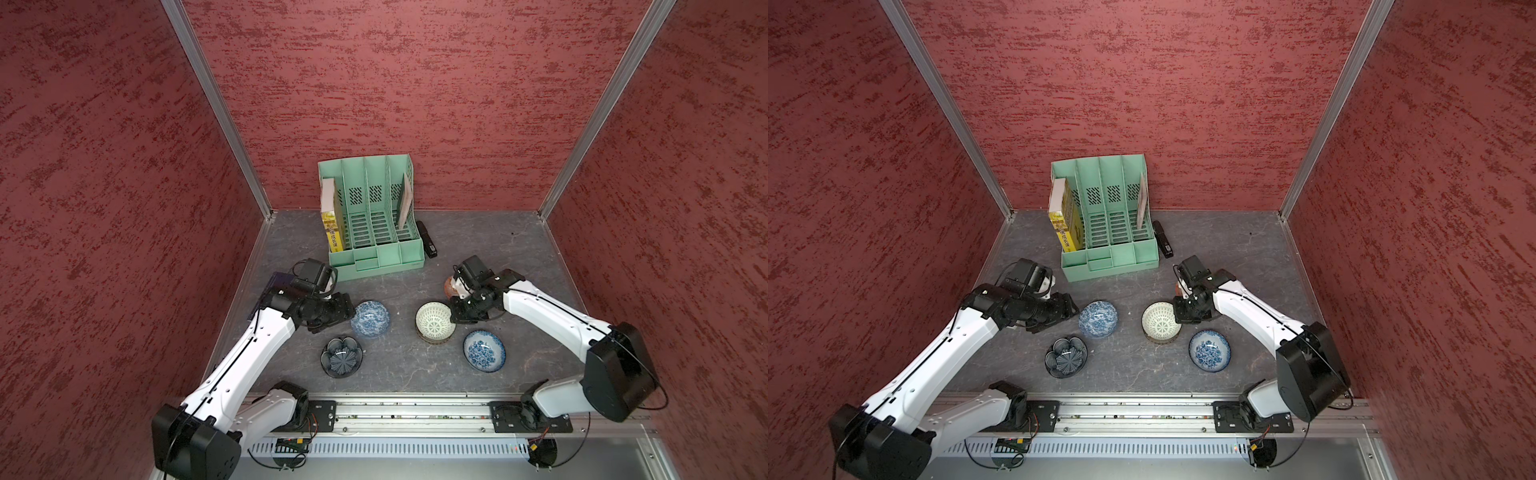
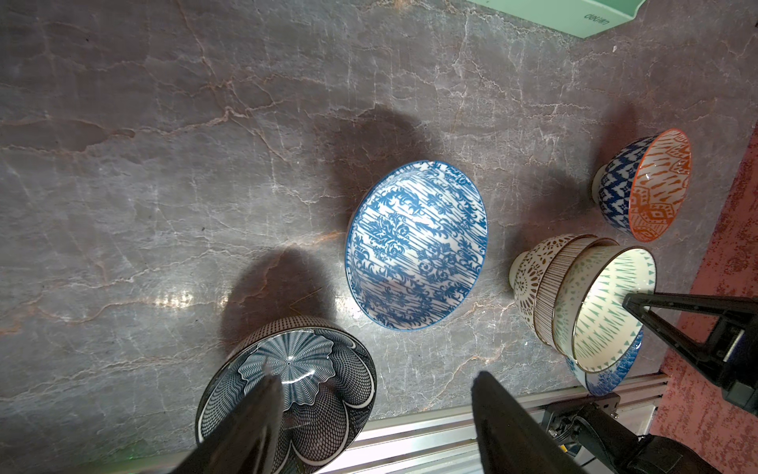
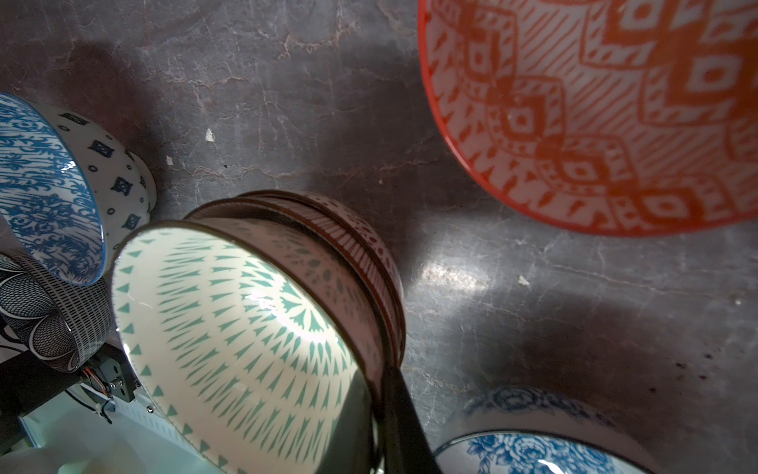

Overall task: Stack the bowls
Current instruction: Place the bowl on the bowl.

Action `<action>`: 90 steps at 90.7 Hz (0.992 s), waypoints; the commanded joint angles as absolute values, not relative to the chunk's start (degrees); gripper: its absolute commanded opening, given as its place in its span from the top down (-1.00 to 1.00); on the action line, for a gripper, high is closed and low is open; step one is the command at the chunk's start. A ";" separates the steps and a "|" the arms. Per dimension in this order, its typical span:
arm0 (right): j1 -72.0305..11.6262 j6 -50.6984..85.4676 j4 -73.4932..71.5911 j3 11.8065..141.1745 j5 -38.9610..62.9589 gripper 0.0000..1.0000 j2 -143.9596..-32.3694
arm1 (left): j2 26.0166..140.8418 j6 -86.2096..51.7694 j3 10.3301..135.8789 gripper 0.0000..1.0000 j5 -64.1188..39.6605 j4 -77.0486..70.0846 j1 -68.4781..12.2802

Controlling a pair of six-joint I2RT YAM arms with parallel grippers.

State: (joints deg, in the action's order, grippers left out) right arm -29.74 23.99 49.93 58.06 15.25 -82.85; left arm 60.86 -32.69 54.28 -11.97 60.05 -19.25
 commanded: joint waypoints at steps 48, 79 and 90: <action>-29.37 23.46 46.98 57.53 17.35 1.00 -84.68 | 61.72 -31.97 53.61 -0.51 -13.11 59.23 -18.89; -29.40 22.97 48.15 57.74 17.73 0.93 -84.51 | 61.38 -32.98 53.24 -0.51 -13.13 59.92 -18.83; -29.38 22.86 48.61 57.96 17.68 0.87 -84.22 | 61.27 -33.65 53.59 -0.51 -12.39 60.99 -18.89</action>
State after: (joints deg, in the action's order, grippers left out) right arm -29.45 23.51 49.06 57.71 16.67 -84.01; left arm 61.67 -32.77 53.82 -13.02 60.03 -19.25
